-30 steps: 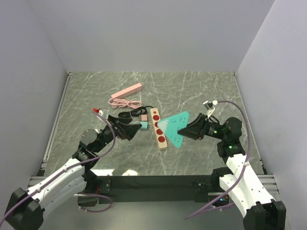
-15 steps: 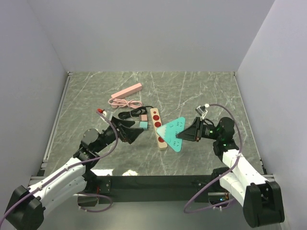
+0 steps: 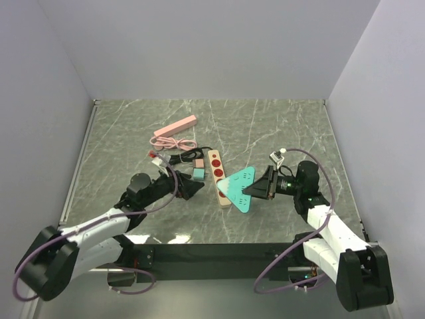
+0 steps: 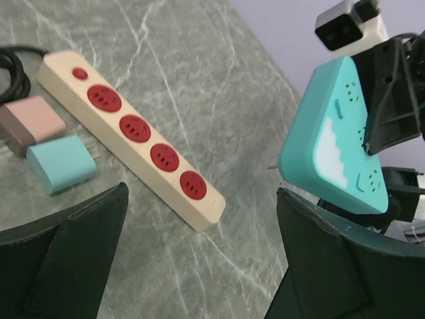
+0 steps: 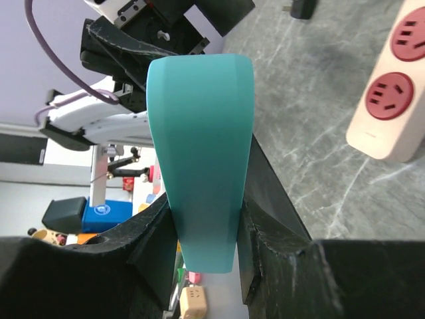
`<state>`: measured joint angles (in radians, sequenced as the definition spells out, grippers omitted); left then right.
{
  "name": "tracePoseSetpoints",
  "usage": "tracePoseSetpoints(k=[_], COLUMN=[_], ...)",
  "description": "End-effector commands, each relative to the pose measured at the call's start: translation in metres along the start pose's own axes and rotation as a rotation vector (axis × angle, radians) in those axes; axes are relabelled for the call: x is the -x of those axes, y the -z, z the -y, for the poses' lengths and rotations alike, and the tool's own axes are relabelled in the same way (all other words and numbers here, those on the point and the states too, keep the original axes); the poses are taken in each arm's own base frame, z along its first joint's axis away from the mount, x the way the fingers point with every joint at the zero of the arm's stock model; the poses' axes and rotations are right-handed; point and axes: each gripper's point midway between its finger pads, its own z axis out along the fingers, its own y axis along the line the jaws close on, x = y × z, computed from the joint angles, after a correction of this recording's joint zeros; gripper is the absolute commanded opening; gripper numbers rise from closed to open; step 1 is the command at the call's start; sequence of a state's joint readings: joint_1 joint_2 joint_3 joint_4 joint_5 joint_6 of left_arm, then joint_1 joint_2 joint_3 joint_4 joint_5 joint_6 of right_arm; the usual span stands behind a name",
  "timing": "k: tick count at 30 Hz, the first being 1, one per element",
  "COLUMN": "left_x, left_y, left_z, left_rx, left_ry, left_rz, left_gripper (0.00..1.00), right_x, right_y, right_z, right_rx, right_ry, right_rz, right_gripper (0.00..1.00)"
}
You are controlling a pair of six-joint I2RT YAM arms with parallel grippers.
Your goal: Insert the plug
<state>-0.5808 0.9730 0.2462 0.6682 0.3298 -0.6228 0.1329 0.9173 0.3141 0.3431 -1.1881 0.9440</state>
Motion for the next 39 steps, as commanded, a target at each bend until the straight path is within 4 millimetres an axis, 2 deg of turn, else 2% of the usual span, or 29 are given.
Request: tracePoseSetpoints(k=[1,8,12,14,26,30,39], left_x=[0.01,0.003,-0.004,-0.007,-0.019,-0.019,-0.027], left_y=[-0.01,-0.029,-0.033,-0.035,-0.061,-0.064,-0.062], left_z=[0.011,-0.007,-0.017,-0.021,-0.011,-0.005,0.003], left_rx=[-0.077,-0.018,0.015,0.034,-0.029,-0.065,-0.095], left_ry=[-0.015,-0.026,-0.02,-0.025,-0.015,-0.012,-0.026], left_rz=[0.032,-0.015,-0.033,-0.045,-0.09,-0.097,-0.127], left_gripper=[0.99,0.96,0.96,0.96,0.96,0.96,0.96], right_x=[0.005,0.016,0.015,0.017,0.009,0.005,0.002], right_y=[-0.001,-0.002,-0.002,-0.002,-0.003,-0.006,-0.014], right_z=[0.004,0.004,0.025,0.029,0.056,0.066,0.077], right_rx=[-0.005,-0.002,-0.021,-0.023,-0.099,-0.109,-0.134], right_ry=[0.036,0.079,0.022,0.014,-0.023,-0.063,-0.081], right_rz=[0.025,0.041,0.026,0.031,0.013,-0.009,-0.051], right_gripper=[0.0,0.0,0.0,0.0,0.0,0.0,0.0])
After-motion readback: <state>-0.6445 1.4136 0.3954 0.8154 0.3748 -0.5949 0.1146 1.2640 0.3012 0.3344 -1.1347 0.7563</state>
